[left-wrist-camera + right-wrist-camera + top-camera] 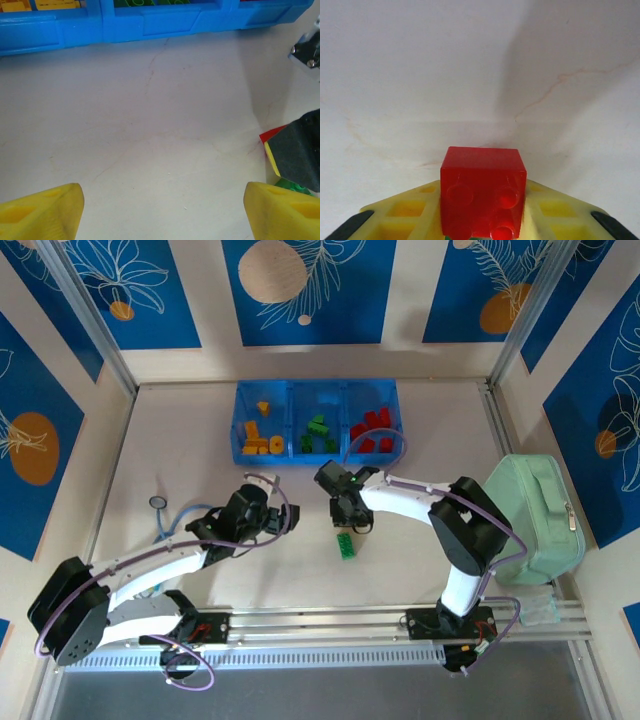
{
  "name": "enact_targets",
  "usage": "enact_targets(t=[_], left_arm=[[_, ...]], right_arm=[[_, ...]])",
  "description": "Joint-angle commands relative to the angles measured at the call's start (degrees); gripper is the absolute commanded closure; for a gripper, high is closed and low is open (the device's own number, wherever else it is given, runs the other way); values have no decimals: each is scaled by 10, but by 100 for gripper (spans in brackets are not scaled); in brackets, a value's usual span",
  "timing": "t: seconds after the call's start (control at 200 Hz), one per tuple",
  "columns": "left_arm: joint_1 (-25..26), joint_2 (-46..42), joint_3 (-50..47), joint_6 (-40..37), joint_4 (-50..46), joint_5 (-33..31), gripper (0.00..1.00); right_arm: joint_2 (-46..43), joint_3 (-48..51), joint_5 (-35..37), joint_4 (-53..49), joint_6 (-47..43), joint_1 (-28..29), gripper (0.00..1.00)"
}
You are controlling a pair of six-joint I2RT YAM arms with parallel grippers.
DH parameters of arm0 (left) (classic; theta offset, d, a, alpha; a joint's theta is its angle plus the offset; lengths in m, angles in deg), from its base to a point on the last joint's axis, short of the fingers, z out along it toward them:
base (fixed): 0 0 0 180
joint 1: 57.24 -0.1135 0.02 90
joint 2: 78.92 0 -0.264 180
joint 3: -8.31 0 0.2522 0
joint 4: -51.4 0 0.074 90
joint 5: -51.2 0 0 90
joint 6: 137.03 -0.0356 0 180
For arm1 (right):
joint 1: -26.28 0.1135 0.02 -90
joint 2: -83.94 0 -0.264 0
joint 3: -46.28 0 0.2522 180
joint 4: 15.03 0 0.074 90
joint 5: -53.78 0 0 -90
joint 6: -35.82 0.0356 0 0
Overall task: Sort the legos into containers by color
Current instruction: Pick up the lego from the center of the table, then place the lego in the container.
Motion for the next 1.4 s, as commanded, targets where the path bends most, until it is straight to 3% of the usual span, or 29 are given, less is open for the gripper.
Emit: enact_targets(t=[0.0, 0.405, 0.881, 0.956, 1.016, 1.086, 1.256, 1.396], left_arm=[[14, -13, -3, -8, 0, -6, 17], [35, -56, -30, -8, -15, -25, 17], [73, -80, -32, 3, -44, -50, 17], [78, -77, -28, 3, -46, -53, 17], [83, -75, -22, 2, -52, -58, 17], [92, -70, -14, -3, -60, -70, 17], [112, -36, 12, -20, -73, -86, 17], [133, 25, 58, -39, -92, -65, 16]], right_arm=[[-27, -35, 21, -27, -18, -15, 66], [-30, -174, -3, -54, -113, -143, 67], [150, -398, -33, -101, -176, -243, 67], [184, -450, -36, -130, -179, -248, 57], [197, -480, -28, -148, -181, -247, 37], [187, -474, -24, -142, -181, -243, 33], [122, -390, -30, -99, -167, -239, 32], [49, -301, -34, -62, -154, -239, 32]])
